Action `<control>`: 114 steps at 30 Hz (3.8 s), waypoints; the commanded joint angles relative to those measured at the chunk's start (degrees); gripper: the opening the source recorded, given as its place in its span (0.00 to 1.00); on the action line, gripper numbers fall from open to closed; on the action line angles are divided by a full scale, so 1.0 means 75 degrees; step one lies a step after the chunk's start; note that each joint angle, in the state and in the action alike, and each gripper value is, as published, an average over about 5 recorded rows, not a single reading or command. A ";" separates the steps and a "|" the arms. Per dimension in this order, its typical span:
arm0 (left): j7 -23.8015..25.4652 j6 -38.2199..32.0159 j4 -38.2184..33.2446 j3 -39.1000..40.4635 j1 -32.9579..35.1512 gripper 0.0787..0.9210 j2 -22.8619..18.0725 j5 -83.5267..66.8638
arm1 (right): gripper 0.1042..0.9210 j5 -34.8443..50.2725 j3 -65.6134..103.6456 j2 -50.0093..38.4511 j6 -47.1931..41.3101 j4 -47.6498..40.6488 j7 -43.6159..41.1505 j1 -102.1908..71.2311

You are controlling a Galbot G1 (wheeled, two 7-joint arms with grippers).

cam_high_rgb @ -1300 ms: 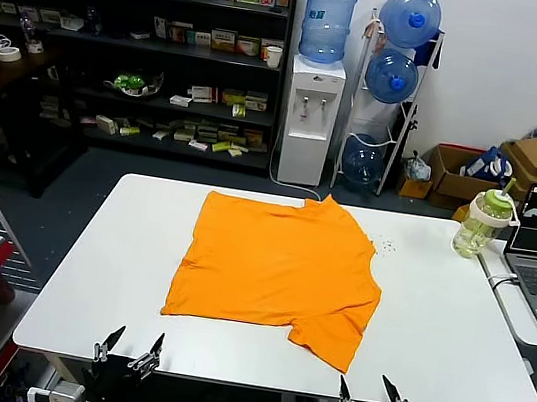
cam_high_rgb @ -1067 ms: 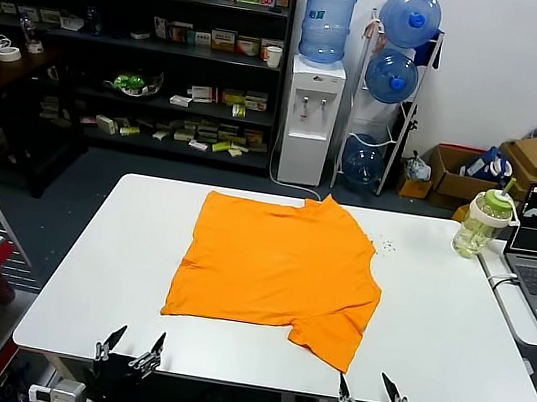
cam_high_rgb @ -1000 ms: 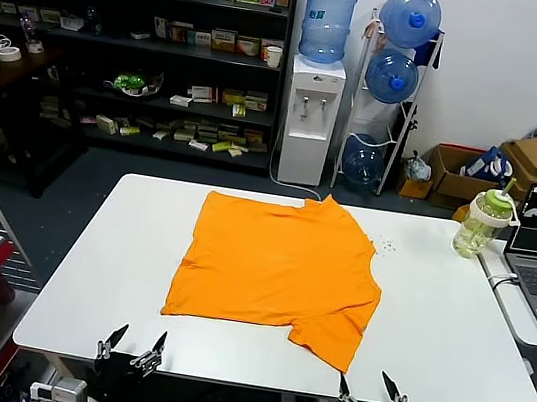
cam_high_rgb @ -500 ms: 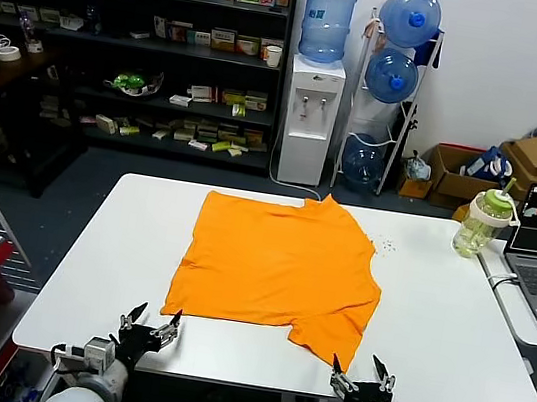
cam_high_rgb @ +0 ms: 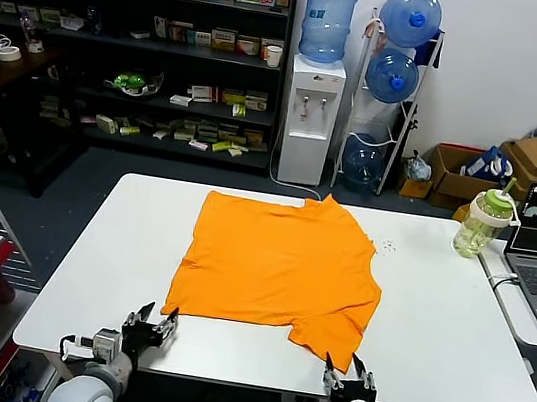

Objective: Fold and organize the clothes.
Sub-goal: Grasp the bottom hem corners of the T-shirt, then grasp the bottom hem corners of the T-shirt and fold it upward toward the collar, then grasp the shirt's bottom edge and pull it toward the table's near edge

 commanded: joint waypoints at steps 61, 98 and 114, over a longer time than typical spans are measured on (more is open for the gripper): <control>-0.0648 0.0253 -0.0223 0.0763 -0.1907 0.02 0.1009 -0.1319 | 0.03 0.2295 -0.0388 -0.1743 0.0060 -0.0084 0.1259 0.2482; -0.0618 0.0258 -0.0597 0.0531 -0.0032 0.87 0.0312 -0.0750 | 0.86 0.2159 0.0173 -0.2322 0.0607 -0.0249 -0.0270 0.0445; -0.0483 0.0062 0.0140 0.0403 -0.0717 0.88 -0.0197 -0.0376 | 0.79 0.2905 0.0137 -0.2036 0.0333 -0.0822 -0.0553 0.0962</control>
